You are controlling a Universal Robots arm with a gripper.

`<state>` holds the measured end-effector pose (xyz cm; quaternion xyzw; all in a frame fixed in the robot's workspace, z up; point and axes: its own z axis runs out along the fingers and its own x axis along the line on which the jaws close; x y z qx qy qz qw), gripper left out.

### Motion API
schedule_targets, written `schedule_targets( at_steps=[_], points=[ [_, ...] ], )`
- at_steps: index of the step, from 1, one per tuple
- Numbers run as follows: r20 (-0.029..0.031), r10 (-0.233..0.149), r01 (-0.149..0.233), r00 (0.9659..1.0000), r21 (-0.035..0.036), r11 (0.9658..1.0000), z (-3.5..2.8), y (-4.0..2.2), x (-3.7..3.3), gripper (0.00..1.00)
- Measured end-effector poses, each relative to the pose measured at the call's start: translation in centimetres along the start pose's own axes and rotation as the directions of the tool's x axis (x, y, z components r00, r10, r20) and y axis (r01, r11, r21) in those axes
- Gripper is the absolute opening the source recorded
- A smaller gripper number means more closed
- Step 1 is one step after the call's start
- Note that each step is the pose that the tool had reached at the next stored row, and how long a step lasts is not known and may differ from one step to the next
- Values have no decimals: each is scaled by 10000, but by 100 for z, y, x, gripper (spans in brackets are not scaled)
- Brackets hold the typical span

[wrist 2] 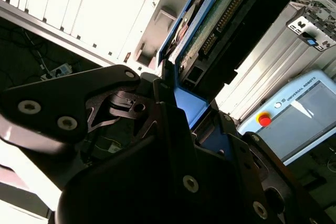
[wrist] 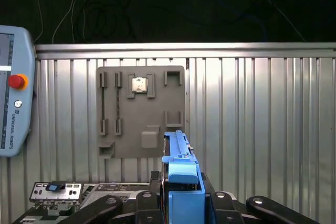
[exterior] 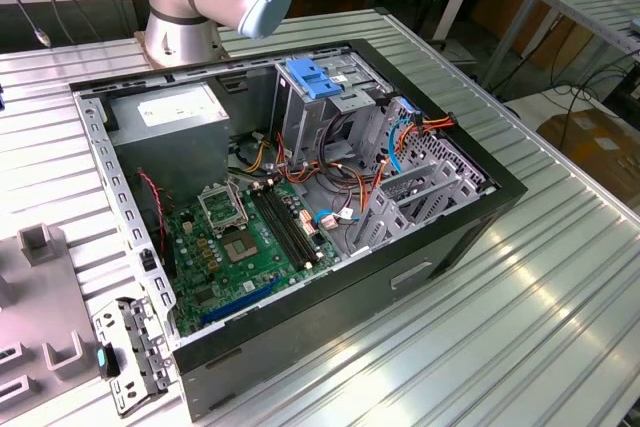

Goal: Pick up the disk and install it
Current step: 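Pick up the disk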

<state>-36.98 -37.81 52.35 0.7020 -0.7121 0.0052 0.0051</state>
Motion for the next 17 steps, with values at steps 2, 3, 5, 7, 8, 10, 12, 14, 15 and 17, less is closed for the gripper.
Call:
schedule_targets(
  at_steps=[2,3,5,7,8,10,12,14,15,17],
  points=[
    [0,0,0,10000,0,10000,0,-24,0,37],
    [0,0,0,10000,0,10000,0,-36,0,37],
    [0,0,0,10000,0,10000,0,-65,-1,37],
    [0,0,0,10000,0,10000,0,-91,-1,37],
    [0,0,0,10000,0,10000,0,-104,-2,37],
    [0,0,0,10000,0,10000,0,-131,-2,37],
    [-1,0,0,10000,-1,10000,0,-156,-2,37],
    [0,0,0,10000,0,10000,0,-181,-3,37],
    [0,0,0,10000,0,10000,0,-206,-3,37],
    [0,0,0,10000,0,10000,0,-248,-4,37]
  ],
)
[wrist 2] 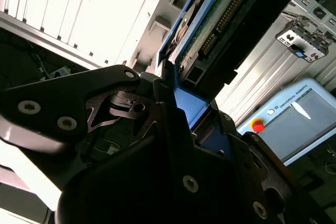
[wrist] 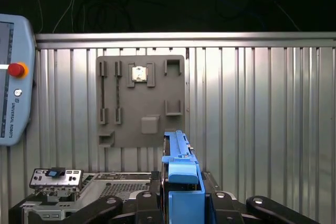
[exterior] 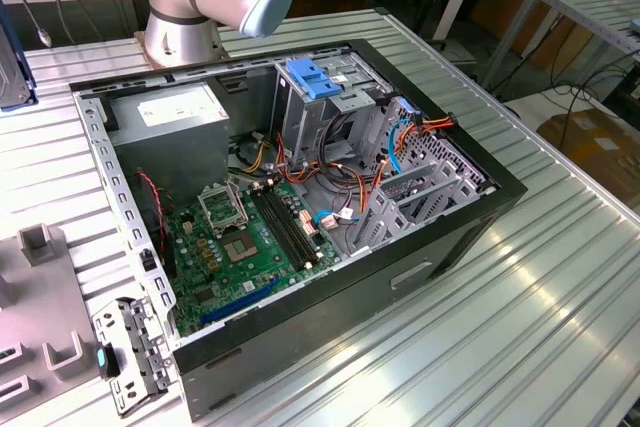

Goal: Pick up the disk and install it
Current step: 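Pick up the disk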

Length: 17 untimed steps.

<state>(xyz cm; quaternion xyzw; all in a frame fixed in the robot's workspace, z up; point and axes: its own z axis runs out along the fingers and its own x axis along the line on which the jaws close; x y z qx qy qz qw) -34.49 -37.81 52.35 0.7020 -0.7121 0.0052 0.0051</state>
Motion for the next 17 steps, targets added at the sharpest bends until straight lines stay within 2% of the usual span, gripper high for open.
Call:
schedule_targets(
  at_steps=[6,9,17],
  points=[
    [-1,0,0,10000,0,10000,0,-91,-1,37],
    [-1,0,0,10000,-1,10000,0,-165,-2,37],
    [0,0,0,10000,0,10000,0,-281,-4,37]
  ],
)
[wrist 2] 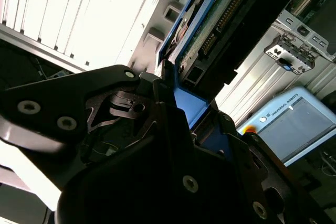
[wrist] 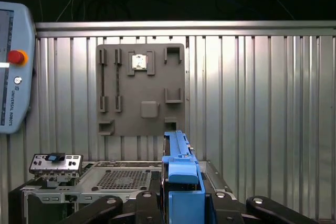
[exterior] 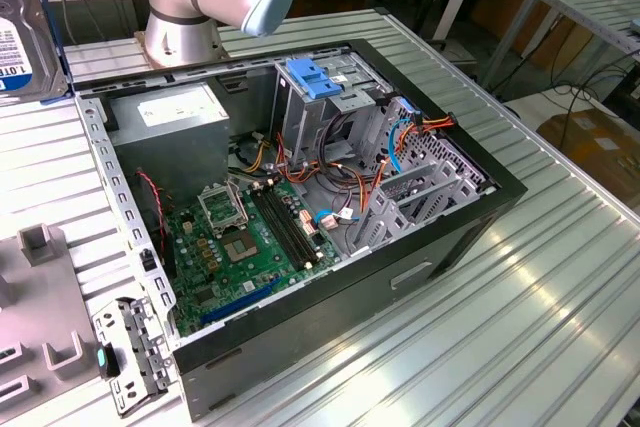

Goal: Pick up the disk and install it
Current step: 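Pick up the disk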

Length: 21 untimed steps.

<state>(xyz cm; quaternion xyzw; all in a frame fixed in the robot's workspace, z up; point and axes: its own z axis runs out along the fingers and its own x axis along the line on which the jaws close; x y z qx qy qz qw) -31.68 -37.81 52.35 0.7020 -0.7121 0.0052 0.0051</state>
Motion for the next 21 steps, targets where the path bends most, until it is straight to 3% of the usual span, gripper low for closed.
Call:
schedule_targets(
  at_steps=[4,11,15,21],
  points=[
    [0,0,0,10000,0,10000,0,-29,4,37],
    [0,-1,1,10000,0,10000,3,-67,79,37],
    [0,0,0,10000,0,10000,5,-117,108,37],
    [-3,1,-1,10000,0,10000,8,-244,135,37]
  ],
)
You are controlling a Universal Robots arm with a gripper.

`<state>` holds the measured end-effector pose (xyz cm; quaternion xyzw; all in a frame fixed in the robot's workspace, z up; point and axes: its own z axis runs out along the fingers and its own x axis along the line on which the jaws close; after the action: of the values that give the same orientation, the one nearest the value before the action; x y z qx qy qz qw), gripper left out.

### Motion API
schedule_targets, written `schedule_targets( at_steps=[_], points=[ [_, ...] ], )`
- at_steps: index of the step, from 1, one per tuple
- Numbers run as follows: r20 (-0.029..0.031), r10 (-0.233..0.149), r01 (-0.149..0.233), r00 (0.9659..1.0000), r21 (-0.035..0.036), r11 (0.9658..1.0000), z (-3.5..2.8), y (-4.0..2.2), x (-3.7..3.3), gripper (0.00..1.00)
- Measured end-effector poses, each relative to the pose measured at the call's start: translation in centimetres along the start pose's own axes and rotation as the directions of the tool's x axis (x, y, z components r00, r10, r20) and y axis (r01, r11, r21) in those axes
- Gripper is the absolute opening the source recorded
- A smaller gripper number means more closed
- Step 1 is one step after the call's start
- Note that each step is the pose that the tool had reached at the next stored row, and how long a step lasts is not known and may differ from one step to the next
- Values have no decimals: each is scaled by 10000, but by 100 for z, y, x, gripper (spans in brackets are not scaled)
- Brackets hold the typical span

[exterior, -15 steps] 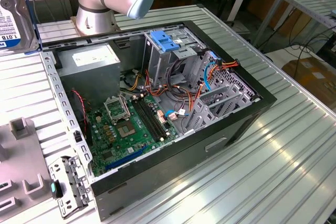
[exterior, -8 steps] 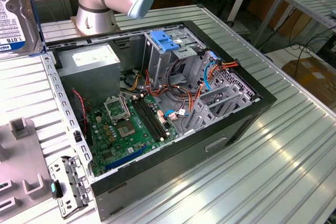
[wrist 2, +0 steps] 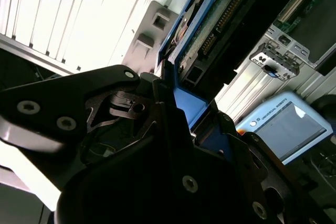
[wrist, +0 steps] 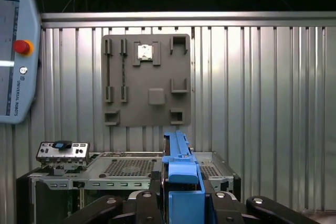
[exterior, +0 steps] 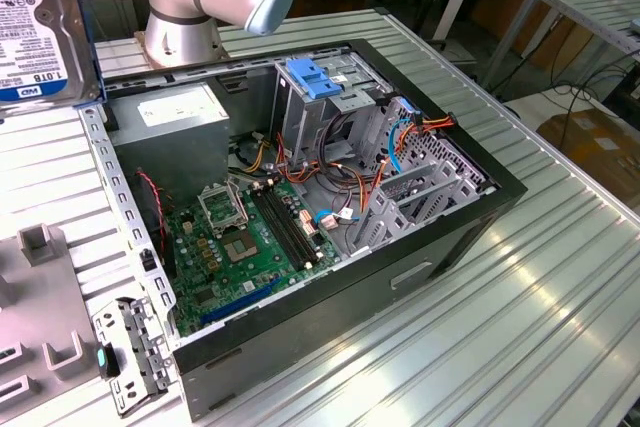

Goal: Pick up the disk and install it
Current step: 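Pick up the disk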

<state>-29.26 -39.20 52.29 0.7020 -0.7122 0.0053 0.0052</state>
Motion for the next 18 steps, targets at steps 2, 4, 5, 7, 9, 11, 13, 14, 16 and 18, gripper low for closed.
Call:
schedule_targets(
  at_steps=[2,4,5,7,9,11,13,14,16,18],
  points=[
    [-1,0,0,10000,0,10000,1,-39,5,37],
    [-3,-1,1,10000,0,10000,2,-81,10,37],
    [-3,-1,1,10000,0,10000,2,-96,13,37],
    [-4,-1,1,10000,0,10000,3,-133,17,37],
    [-3,0,0,10000,1,10000,4,-162,21,37],
    [-4,0,0,10000,0,10000,5,-202,26,37],
    [-5,0,0,10000,0,10000,5,-235,29,37],
    [-5,-1,1,10000,0,10000,6,-249,31,37],
    [-5,-1,1,10000,0,10000,6,-282,35,37],
    [-6,-1,1,10000,0,10000,7,-323,39,37]
  ],
)
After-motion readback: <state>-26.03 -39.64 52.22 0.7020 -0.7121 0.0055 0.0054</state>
